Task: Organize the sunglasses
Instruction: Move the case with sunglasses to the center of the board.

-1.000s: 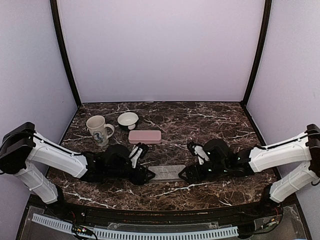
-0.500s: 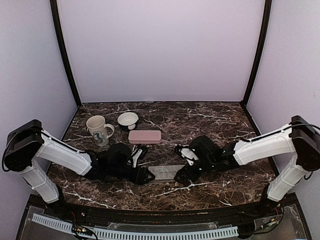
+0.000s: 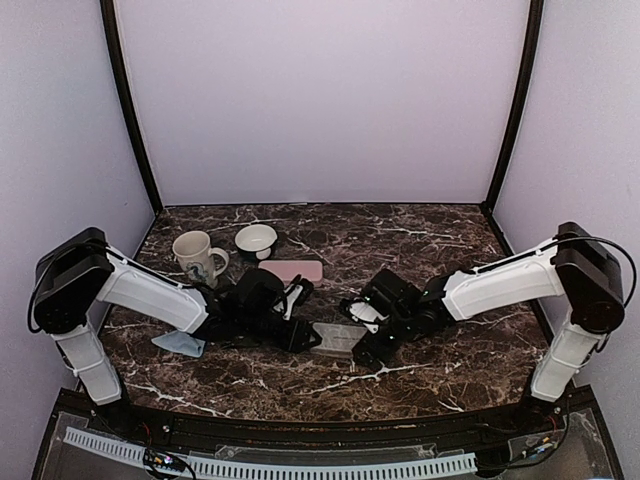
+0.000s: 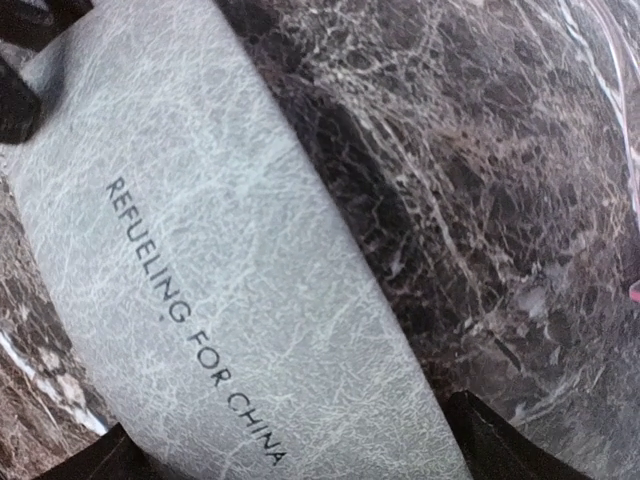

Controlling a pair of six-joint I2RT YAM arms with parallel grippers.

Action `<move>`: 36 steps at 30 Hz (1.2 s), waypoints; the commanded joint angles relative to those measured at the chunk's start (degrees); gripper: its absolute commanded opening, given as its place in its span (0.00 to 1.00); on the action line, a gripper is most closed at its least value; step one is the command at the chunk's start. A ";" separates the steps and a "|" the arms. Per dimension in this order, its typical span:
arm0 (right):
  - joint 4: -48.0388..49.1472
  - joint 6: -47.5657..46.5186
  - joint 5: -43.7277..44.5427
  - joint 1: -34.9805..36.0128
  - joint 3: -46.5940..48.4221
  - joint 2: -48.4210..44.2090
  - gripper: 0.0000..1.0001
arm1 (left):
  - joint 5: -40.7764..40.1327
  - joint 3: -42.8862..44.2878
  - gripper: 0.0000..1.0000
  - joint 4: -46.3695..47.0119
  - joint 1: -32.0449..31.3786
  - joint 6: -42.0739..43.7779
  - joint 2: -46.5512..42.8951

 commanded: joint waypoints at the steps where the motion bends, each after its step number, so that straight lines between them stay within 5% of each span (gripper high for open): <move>1: 0.17 4.12 3.59 0.16 -2.16 -1.77 0.81 | 6.65 5.65 0.34 0.94 -1.29 3.17 3.74; 7: -3.46 17.26 6.07 0.16 -8.06 -9.10 0.65 | 4.99 8.40 0.41 0.16 -1.16 5.35 3.72; 15: -11.58 28.85 10.42 -0.17 -13.06 -18.84 0.64 | 0.94 9.72 0.54 -2.94 3.32 7.25 1.14; 24: -13.97 25.36 12.85 -1.07 -9.30 -18.45 0.96 | -11.65 13.32 0.66 -12.67 8.79 12.72 -2.57; 32: -5.28 17.83 14.06 -1.43 -0.08 -15.13 1.00 | -17.50 14.26 0.86 -17.92 14.26 14.74 -4.95; 36: 0.80 14.51 12.25 -3.18 6.84 -8.06 1.00 | -15.98 15.76 0.87 -19.56 17.11 14.14 -3.23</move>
